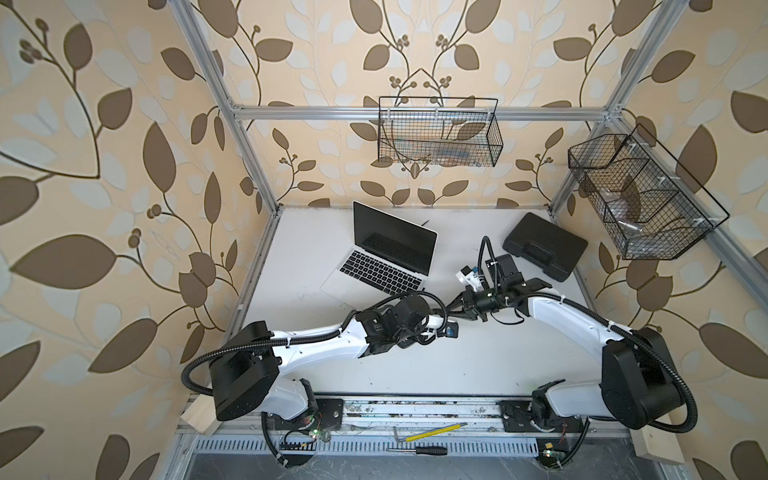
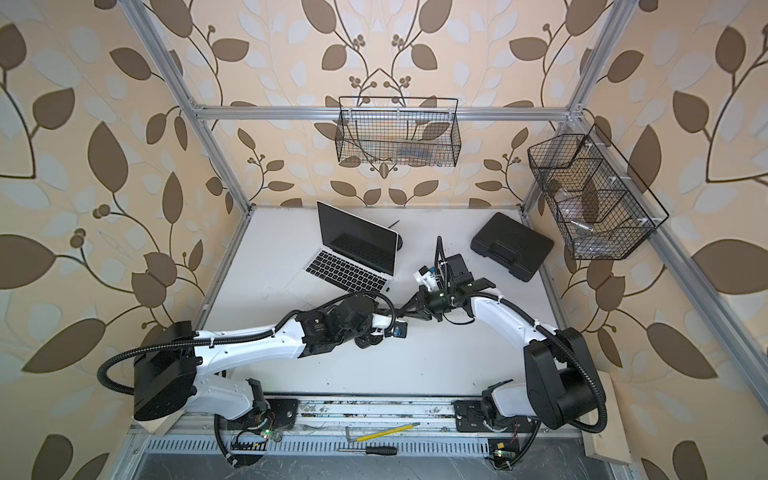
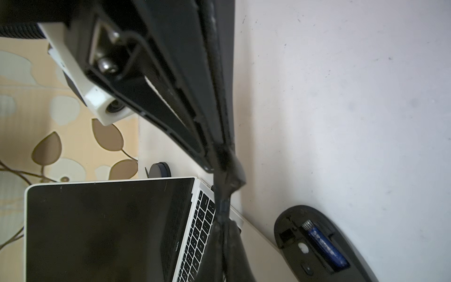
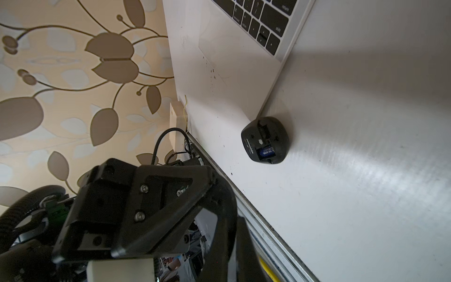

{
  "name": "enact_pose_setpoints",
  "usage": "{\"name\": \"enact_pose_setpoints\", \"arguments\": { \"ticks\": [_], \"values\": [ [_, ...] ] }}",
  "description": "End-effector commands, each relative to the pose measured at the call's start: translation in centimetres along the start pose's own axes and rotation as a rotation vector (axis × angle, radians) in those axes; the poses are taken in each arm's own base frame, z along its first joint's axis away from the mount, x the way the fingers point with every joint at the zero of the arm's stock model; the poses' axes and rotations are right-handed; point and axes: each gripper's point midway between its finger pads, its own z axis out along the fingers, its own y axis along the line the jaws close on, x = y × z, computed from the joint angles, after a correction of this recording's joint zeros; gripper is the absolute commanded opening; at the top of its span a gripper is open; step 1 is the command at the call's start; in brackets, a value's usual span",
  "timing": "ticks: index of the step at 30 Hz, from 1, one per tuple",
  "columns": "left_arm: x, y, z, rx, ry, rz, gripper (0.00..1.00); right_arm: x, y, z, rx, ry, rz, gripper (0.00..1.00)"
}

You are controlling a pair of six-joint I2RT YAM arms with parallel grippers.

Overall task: Insert the wireless mouse receiver into the laptop
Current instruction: Pick up the lid from the center of the board.

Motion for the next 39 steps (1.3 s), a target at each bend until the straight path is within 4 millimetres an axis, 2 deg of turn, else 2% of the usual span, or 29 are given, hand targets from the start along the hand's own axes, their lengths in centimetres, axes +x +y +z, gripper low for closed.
{"name": "enact_pose_setpoints", "arguments": {
  "ticks": [1, 3, 5, 7, 9, 10, 12, 15, 20, 22, 26, 27, 28, 32, 35, 38, 39],
  "values": [
    [-0.1, 2.9, -0.7, -0.044, -0.015, -0.225, 0.0, 0.1, 0.3, -1.5, -0.01, -0.027, -0.061, 0.49],
    [1.1, 3.2, -1.4, 0.089, -0.033, -0.523, 0.0, -0.6, 0.5, -3.7, -0.01, -0.112, -0.136, 0.59],
    [1.7, 3.7, -2.2, 0.264, -0.107, -0.864, 0.0, -1.3, 1.0, -5.7, -0.031, -0.221, -0.252, 0.64],
    [0.4, 3.9, -3.3, 0.477, -0.228, -1.137, 0.0, -1.0, 2.9, -7.1, -0.117, -0.304, -0.421, 0.67],
    [-1.7, 4.5, -4.6, 0.685, -0.376, -1.312, 0.0, -0.4, 5.3, -8.2, -0.216, -0.361, -0.585, 0.69],
    [-2.4, 4.3, -4.4, 0.78, -0.419, -1.378, 0.0, -0.1, 6.2, -8.5, -0.26, -0.366, -0.628, 0.7],
    [-3.7, 4.7, -5.1, 0.872, -0.503, -1.435, 0.0, 0.1, 7.1, -8.3, -0.325, -0.315, -0.647, 0.7],
    [-4.4, 4.6, -6.1, 0.944, -0.541, -1.446, 0.0, 0.5, 7.5, -7.2, -0.352, -0.215, -0.651, 0.71],
    [-4.8, 4.5, -7.2, 0.975, -0.555, -1.41, 0.0, 1.0, 8.7, -5.1, -0.389, -0.092, -0.634, 0.74],
    [-4.9, 4.5, -7.5, 0.988, -0.557, -1.405, 0.0, 1.4, 8.9, -4.0, -0.397, -0.038, -0.621, 0.79],
    [-5.0, 4.5, -7.8, 0.989, -0.561, -1.392, 0.0, 0.6, 9.3, -3.9, -0.407, -0.052, -0.592, 0.76],
    [-5.0, 4.5, -7.8, 0.988, -0.563, -1.391, 0.0, 0.4, 9.3, -3.9, -0.416, -0.05, -0.573, 0.73],
    [-5.2, 4.9, -8.6, 0.971, -0.583, -1.374, 0.0, 0.4, 9.4, -3.8, -0.422, -0.041, -0.565, 0.66],
    [-5.2, 5.3, -8.6, 0.949, -0.598, -1.385, 0.0, 1.5, 9.7, -3.5, -0.455, 0.017, -0.563, 0.46],
    [-5.3, 5.6, -8.5, 0.937, -0.611, -1.398, 0.0, 2.1, 9.5, -3.2, -0.461, 0.044, -0.558, 0.37],
    [-5.1, 5.2, -8.3, 0.941, -0.59, -1.399, 0.0, 2.2, 9.6, -3.3, -0.459, 0.04, -0.565, 0.17],
    [-4.9, 5.0, -8.2, 0.938, -0.582, -1.4, 0.0, 2.2, 9.6, -3.3, -0.458, 0.039, -0.564, 0.03]
  ]
}}
